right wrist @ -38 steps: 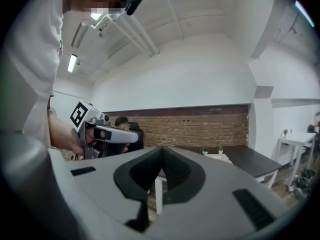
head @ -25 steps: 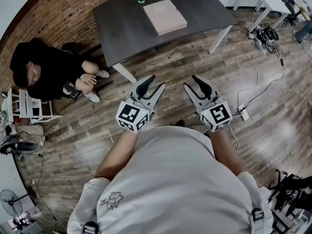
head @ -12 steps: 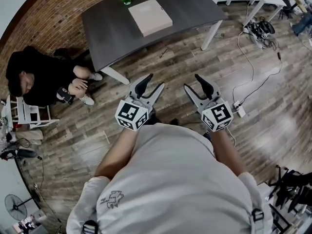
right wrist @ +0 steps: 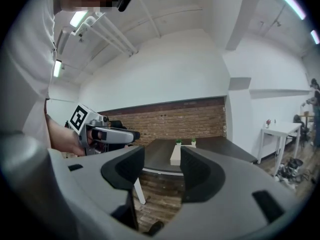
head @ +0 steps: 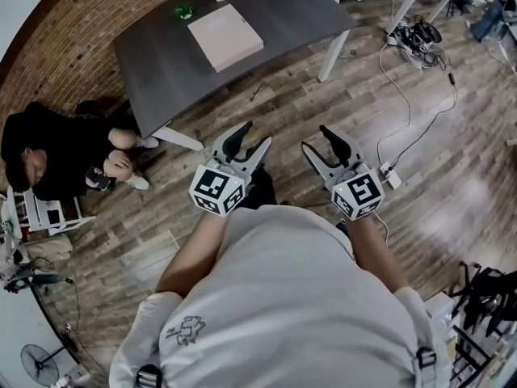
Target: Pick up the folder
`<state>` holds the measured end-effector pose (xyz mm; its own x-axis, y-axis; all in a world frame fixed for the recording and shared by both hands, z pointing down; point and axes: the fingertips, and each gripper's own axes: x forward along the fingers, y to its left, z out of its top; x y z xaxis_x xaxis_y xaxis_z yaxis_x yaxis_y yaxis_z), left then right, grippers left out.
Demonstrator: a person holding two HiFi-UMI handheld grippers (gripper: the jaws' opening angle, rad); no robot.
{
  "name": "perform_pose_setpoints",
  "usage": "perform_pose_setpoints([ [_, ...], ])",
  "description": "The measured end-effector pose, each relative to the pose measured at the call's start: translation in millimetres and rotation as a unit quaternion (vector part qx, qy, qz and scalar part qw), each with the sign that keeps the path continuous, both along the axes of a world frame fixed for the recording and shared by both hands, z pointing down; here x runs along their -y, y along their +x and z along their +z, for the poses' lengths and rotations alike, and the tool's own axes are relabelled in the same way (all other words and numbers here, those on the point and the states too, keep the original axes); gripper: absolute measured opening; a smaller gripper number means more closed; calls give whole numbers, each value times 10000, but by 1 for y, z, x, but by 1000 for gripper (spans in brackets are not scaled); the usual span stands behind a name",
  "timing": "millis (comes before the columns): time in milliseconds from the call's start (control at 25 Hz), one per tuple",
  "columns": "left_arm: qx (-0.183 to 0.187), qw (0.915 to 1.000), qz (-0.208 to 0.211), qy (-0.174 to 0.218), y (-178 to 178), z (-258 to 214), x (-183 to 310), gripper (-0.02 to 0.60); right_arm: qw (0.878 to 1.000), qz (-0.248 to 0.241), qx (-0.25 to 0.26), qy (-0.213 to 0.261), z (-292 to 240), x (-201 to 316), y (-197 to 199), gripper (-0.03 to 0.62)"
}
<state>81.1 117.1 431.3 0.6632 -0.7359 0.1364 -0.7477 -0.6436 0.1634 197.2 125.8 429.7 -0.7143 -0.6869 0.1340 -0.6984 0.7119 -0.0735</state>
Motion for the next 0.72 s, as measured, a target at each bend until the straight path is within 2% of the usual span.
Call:
perform_pose_setpoints([
  [400, 32, 9997, 256, 59, 6, 2, 75, 219, 9998, 163, 10, -103, 7, 66, -2, 229],
  [720, -31, 9996, 261, 32, -31, -5, 162, 219, 9998, 150, 17, -102, -2, 154, -41, 229],
])
